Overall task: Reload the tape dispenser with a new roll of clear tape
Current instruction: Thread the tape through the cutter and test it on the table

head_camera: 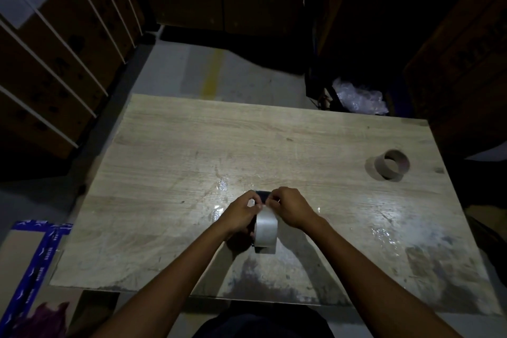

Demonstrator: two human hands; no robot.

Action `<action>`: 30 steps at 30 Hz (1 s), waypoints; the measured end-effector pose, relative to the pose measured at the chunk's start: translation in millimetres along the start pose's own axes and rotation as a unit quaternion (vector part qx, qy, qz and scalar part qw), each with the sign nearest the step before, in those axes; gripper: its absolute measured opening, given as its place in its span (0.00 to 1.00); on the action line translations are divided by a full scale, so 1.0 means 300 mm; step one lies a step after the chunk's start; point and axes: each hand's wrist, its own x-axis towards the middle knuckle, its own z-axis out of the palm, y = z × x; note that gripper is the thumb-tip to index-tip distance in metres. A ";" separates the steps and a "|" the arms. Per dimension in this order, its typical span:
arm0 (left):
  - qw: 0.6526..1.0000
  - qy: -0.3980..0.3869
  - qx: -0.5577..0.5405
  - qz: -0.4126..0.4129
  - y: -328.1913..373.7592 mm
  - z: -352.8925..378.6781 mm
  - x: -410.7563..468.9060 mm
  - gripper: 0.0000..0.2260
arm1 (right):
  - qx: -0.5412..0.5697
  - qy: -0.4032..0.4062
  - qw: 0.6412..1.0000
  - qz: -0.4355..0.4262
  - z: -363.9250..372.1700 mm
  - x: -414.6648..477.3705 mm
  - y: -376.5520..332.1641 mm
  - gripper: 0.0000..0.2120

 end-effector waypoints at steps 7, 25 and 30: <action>0.982 0.001 0.188 0.027 0.043 -0.014 0.039 0.07 | 0.051 -0.011 0.999 -0.003 -0.014 -0.005 0.024 0.06; 0.909 -0.061 0.399 0.103 0.095 -0.057 0.127 0.06 | 0.016 -0.042 0.999 -0.002 0.017 0.033 0.031 0.11; 0.891 -0.078 0.417 0.163 0.095 -0.032 0.136 0.06 | 0.037 -0.020 0.999 -0.011 0.023 0.020 0.047 0.12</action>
